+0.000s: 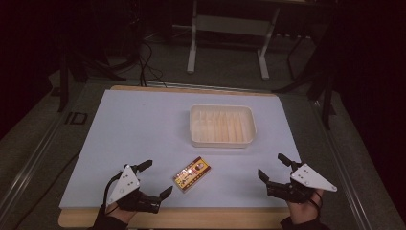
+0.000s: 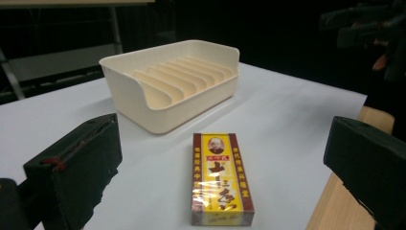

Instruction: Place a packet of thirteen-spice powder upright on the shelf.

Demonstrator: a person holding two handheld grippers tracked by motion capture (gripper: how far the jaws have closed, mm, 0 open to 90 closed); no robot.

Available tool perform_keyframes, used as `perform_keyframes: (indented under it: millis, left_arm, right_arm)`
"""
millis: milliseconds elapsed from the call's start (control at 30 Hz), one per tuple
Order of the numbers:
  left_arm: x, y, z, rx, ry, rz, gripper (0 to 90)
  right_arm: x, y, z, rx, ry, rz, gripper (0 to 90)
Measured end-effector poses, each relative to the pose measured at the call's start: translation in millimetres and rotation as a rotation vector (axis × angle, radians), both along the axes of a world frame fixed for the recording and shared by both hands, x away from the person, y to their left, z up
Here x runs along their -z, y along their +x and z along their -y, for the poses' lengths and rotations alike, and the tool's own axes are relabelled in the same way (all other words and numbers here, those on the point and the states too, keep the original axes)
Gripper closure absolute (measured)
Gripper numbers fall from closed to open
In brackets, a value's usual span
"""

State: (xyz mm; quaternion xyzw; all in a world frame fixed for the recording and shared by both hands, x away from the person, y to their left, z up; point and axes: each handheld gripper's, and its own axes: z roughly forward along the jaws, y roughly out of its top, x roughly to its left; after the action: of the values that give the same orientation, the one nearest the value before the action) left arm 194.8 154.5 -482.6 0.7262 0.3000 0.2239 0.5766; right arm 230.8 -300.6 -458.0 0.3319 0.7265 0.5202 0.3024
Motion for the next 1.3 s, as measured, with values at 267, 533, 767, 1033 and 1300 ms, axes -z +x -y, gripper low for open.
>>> perform_keyframes:
  millis: [267,533,767,1033,1300]
  left_arm:
    - [-4.7,0.8,-4.4,0.009,-0.019,-0.063,0.1]
    - [-10.0,-2.3,-0.2,0.022,0.064,-0.089,0.3]
    - [-15.6,-2.0,4.0,0.049,0.049,-0.120,0.3]
    - [-25.9,-2.6,9.6,0.078,0.033,-0.108,0.3]
    - [-30.6,2.9,13.1,0.074,0.030,-0.118,0.3]
  right_arm:
    - [-4.6,-1.4,5.2,0.005,0.027,0.015,13.3]
    - [-6.3,-2.8,0.4,-0.020,-0.021,0.006,12.9]
    - [-7.3,-6.0,-2.7,-0.042,0.001,-0.008,11.9]
    - [-11.0,-7.9,-4.2,-0.047,0.013,0.003,11.9]
    - [-10.0,-6.3,-6.1,-0.019,0.009,0.039,11.9]
